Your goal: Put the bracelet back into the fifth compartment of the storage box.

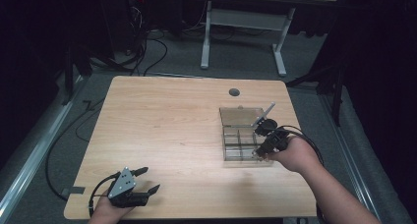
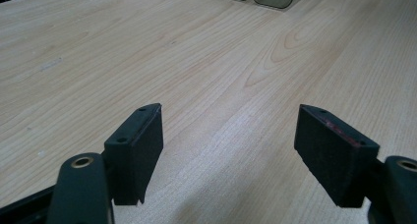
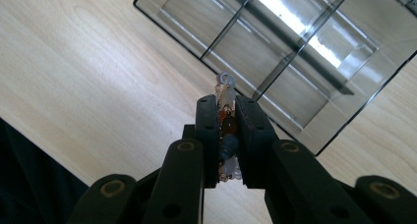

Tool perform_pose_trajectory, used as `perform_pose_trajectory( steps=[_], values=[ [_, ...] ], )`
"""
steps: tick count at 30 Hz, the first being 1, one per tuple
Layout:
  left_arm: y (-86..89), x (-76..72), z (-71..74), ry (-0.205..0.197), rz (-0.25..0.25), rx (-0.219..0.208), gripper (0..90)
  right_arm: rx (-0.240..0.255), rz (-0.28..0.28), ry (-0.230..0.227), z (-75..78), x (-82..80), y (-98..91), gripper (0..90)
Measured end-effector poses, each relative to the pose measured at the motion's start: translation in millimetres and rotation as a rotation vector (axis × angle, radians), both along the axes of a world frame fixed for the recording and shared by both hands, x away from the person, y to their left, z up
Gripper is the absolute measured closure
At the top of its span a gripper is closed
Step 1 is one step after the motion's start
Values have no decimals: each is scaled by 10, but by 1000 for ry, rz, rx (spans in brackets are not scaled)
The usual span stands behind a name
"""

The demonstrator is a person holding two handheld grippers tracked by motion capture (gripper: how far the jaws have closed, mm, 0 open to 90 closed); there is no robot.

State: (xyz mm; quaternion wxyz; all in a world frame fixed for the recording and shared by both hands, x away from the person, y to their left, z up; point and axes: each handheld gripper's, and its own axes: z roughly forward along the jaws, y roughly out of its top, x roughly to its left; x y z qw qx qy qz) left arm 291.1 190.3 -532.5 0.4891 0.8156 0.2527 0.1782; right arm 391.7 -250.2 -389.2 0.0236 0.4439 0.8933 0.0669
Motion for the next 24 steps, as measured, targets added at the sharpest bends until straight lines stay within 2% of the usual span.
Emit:
perform_pose_trajectory(
  steps=[5,7,8,12,13,15,17,18,24],
  values=[
    [0,0,0,1,-1,0,273,3,0,1,-13,111,17,814],
    [1,1,0,0,-2,0,272,3,-17,7,-16,135,29,814],
    [1,1,0,0,-2,0,273,2,-1,0,-21,158,22,814],
    [1,1,0,-1,-3,1,273,4,-5,4,-36,193,23,814],
    [1,1,1,-1,-3,1,273,6,-22,16,-44,204,30,814],
    [0,1,1,-1,-4,2,272,10,5,8,-64,235,21,814],
    [0,1,1,0,-4,2,273,8,-5,19,-78,251,28,814],
    [0,2,1,0,-4,2,273,13,10,11,-92,272,21,814],
    [0,3,1,1,-3,2,273,15,-8,30,-153,348,47,814]
  ],
)
